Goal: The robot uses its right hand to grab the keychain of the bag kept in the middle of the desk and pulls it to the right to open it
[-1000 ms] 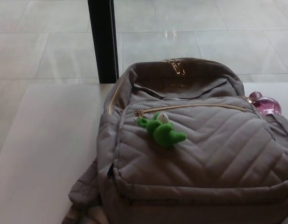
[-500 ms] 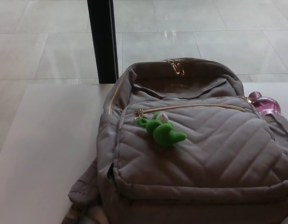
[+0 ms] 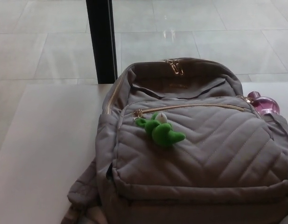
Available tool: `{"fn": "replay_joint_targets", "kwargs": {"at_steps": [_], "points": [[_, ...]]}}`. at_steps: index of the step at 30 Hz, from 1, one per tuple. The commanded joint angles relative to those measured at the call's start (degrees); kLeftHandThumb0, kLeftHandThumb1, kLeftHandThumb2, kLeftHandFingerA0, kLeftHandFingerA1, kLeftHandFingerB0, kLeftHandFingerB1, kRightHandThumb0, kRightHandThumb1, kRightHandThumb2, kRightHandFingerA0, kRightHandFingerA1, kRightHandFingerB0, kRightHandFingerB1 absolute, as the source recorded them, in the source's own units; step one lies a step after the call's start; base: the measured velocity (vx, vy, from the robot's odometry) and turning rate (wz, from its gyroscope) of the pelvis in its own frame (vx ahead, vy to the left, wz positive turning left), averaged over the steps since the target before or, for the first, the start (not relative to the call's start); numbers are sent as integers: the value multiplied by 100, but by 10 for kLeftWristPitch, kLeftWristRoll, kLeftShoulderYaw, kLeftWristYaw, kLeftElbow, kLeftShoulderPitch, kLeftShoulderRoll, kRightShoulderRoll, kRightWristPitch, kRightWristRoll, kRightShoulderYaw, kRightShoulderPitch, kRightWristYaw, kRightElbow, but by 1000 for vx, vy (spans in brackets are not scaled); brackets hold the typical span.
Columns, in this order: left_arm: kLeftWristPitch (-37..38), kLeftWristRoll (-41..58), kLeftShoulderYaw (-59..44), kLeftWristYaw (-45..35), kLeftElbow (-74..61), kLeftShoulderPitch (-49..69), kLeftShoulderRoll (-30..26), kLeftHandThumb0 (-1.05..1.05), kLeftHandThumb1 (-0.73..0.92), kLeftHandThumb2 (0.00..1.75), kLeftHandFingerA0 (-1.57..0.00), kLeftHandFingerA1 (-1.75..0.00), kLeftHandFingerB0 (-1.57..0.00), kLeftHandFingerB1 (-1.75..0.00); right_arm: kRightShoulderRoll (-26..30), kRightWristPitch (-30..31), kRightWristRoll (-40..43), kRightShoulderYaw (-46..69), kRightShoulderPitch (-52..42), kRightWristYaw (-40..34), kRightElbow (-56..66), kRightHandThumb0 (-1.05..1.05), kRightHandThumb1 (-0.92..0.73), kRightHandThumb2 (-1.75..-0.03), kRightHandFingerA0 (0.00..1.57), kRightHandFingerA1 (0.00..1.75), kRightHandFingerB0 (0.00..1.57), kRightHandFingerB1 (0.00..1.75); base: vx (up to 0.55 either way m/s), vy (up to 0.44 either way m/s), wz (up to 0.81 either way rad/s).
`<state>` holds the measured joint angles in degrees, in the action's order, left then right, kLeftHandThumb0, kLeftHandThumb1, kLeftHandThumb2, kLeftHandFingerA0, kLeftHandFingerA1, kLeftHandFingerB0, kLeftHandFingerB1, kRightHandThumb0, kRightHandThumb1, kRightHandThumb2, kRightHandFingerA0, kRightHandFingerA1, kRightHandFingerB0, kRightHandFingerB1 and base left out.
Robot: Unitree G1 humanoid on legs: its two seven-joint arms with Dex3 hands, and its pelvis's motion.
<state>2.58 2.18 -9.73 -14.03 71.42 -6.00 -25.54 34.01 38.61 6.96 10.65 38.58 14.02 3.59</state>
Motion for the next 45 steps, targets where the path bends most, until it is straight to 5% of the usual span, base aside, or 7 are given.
{"fn": "replay_joint_targets", "kwargs": {"at_steps": [1, 17, 21, 26, 28, 29, 45], "points": [[7, -4, -2, -8, -5, 11, -20, -73, 74, 62, -43, -53, -40, -42, 2, 29, 8, 16, -20, 1, 41, -74, -66, -61, 48, 47, 28, 31, 0, 0, 0], [61, 57, -47, -122, -54, 44, 31, -62, 71, 61, -54, -59, -42, -46, -118, -67, -80, -302, -87, 18, 132, -83, -54, -95, 46, 69, 23, 47, 0, 0, 0], [75, 51, -55, -122, -34, 61, 34, -64, 58, 95, -50, -66, -37, -57, -121, -60, -85, -327, -66, 29, 132, -75, -66, -61, 47, 65, 32, 39, 0, 0, 0], [101, 37, -50, -121, -12, 55, 34, -67, 77, 63, -52, -55, -39, -42, -134, -83, -104, -349, -44, 26, 100, -77, -64, -60, 46, 66, 33, 40, 0, 0, 0], [104, 29, -44, -108, -5, 48, 35, -67, 59, 98, -49, -64, -35, -55, -146, -95, -113, -358, -31, 27, 70, -83, -54, -93, 47, 69, 29, 50, 0, 0, 0], [90, 45, -56, -119, 0, 42, 37, -68, 72, 61, -52, -59, -43, -44, -150, -96, -113, -358, -27, 30, 63, -78, -63, -59, 48, 66, 34, 39, 0, 0, 0], [72, 48, -75, -101, -8, 51, 53, -61, 70, 61, -49, -61, -42, -48, -121, -158, -187, -392, -47, 62, 43, -86, -74, -62, 47, 62, 34, 40, 0, 0, 0]]}}
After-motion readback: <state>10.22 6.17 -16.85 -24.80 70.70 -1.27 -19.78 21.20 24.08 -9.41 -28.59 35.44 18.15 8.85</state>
